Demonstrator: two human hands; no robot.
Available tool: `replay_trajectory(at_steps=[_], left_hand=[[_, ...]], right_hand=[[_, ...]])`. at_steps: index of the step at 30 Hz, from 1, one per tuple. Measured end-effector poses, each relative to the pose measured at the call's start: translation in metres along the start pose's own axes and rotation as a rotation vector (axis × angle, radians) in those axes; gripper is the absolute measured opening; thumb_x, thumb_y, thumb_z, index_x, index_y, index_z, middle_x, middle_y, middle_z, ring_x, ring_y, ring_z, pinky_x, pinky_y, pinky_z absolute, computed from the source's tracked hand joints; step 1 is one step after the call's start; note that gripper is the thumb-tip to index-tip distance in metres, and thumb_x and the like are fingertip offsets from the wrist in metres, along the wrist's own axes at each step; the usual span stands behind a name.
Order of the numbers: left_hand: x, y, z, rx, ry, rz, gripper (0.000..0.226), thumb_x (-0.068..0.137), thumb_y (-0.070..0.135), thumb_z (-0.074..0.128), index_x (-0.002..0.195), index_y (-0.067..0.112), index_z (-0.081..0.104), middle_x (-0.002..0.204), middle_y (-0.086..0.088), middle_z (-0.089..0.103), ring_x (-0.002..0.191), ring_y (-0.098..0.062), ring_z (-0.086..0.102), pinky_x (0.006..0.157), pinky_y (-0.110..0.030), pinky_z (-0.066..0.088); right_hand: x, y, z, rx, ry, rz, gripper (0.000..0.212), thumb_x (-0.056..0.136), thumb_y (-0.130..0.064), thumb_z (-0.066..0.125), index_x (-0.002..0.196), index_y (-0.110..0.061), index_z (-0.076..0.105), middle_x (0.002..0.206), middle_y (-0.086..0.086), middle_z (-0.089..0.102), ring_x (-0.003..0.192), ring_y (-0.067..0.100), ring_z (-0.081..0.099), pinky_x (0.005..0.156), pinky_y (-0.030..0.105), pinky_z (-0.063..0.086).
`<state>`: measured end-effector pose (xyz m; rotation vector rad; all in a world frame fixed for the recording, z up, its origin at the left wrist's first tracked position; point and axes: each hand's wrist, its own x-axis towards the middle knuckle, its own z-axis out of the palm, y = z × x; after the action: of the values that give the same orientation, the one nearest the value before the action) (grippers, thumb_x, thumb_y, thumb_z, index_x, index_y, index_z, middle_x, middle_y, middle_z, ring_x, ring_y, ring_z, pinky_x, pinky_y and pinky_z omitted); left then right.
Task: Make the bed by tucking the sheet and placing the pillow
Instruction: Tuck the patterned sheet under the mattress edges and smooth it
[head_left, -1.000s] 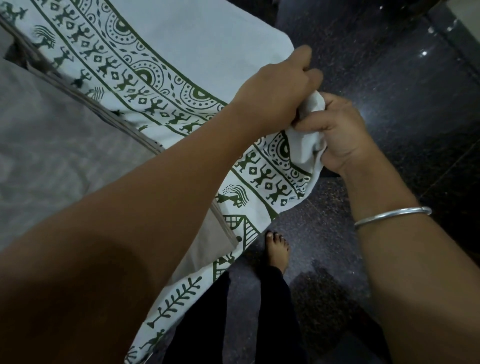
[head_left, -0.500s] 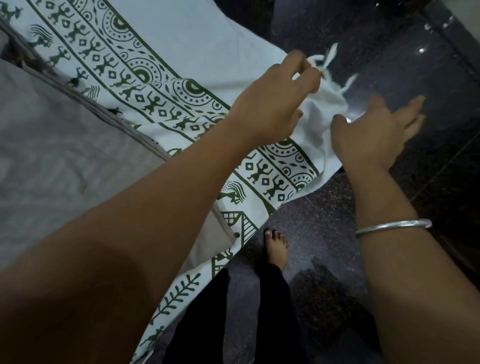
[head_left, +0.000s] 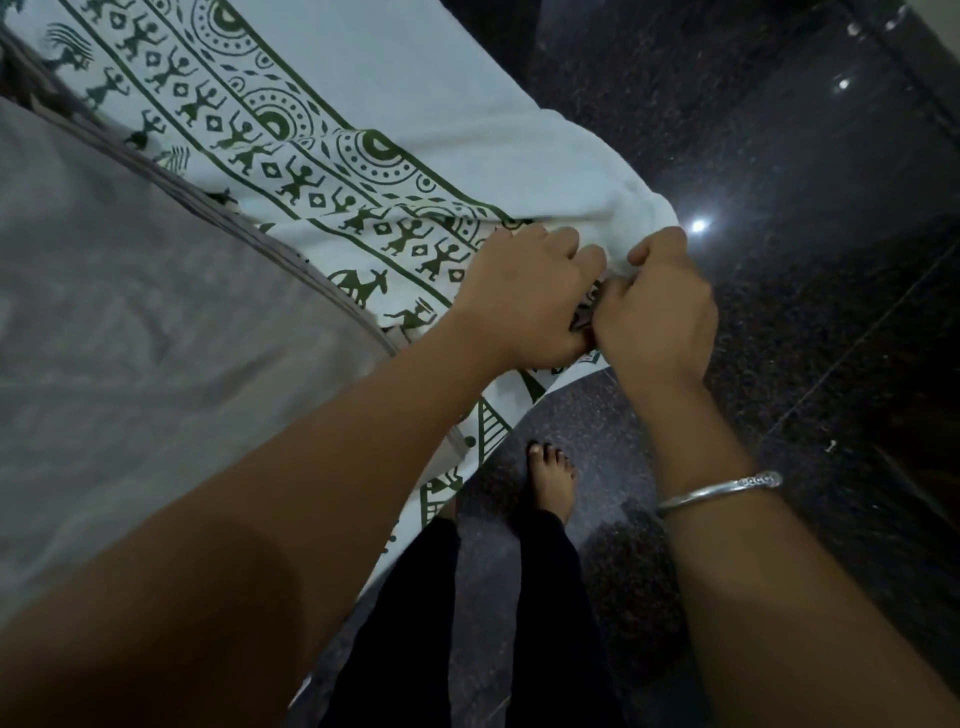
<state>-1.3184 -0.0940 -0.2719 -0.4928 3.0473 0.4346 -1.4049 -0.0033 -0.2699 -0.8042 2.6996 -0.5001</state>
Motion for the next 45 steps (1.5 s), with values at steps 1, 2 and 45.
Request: replay_trajectory(at_steps=[1,2,45], left_hand=[[-0.001,0.005,0.002,0.021,-0.01,0.0,0.039,0.082,0.044,0.048,0.102,0.011,0.054,0.097,-0.008,0.056,0.086,-0.029,0.053,0.064,-0.033,0.026],[0.0,0.009,0.004,0.033,-0.021,-0.01,0.038,0.085,0.043,0.047,0.104,0.011,0.053,0.101,-0.008,0.055,0.089,-0.03,0.053,0.066,-0.034,0.025],[0.009,0.034,0.006,-0.217,0.025,-0.129,0.057,0.083,0.022,0.049,0.138,0.016,0.036,0.113,-0.011,0.051,0.094,-0.033,0.057,0.075,-0.043,0.045]], right_hand=[[-0.004,0.004,0.001,0.006,0.012,0.037,0.023,0.087,-0.012,0.049,0.11,-0.01,0.046,0.11,0.015,0.058,0.092,0.035,0.057,0.064,0.031,0.031],[-0.007,0.007,0.003,0.014,0.021,0.071,0.026,0.087,-0.012,0.049,0.113,-0.01,0.044,0.116,0.016,0.055,0.094,0.036,0.057,0.065,0.031,0.03],[0.008,0.033,-0.031,1.324,-0.381,0.434,0.013,0.09,-0.006,0.059,0.102,-0.008,0.063,0.101,0.015,0.069,0.095,0.029,0.066,0.084,0.045,0.055]])
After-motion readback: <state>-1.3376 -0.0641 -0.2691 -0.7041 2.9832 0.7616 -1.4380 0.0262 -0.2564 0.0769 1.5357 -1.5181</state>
